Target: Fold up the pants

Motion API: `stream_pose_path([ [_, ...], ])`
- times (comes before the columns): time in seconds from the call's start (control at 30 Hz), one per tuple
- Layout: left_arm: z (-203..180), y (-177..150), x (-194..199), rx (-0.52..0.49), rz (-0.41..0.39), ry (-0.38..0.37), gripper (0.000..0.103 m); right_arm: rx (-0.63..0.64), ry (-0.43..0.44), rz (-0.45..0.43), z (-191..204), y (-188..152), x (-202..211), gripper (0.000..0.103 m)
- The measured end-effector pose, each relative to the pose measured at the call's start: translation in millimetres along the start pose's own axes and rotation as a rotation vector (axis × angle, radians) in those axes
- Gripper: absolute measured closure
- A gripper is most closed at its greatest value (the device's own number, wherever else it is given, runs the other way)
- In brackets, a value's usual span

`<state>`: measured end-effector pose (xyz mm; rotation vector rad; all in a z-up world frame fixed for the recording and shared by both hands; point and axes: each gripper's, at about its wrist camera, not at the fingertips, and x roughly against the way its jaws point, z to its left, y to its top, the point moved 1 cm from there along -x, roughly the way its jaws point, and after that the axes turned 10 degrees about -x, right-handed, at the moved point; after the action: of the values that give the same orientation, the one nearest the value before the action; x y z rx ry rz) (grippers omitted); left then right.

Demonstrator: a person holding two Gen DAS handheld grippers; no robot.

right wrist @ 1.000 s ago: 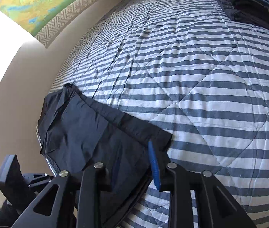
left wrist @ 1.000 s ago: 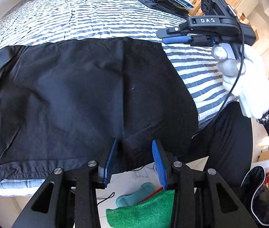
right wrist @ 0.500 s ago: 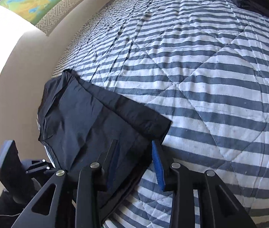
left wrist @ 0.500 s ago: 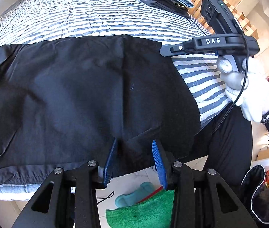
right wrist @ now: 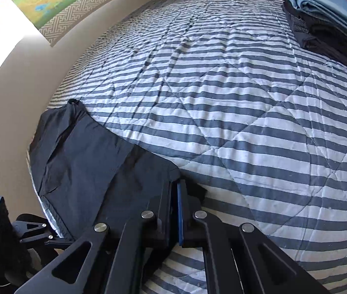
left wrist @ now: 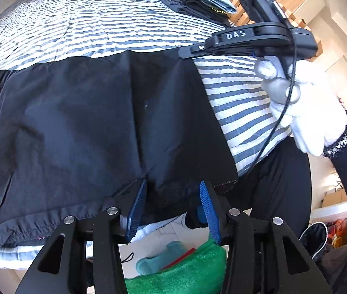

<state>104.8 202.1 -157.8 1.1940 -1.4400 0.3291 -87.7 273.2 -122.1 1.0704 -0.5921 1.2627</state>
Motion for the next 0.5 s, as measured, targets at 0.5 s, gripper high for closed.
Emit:
stream_pose_path([
  [0.5, 19.3, -1.8, 15.1, -0.051, 0.026, 0.040, 0.053, -0.054, 0.040, 0.093, -13.5, -25.2, 1.2, 0.096],
])
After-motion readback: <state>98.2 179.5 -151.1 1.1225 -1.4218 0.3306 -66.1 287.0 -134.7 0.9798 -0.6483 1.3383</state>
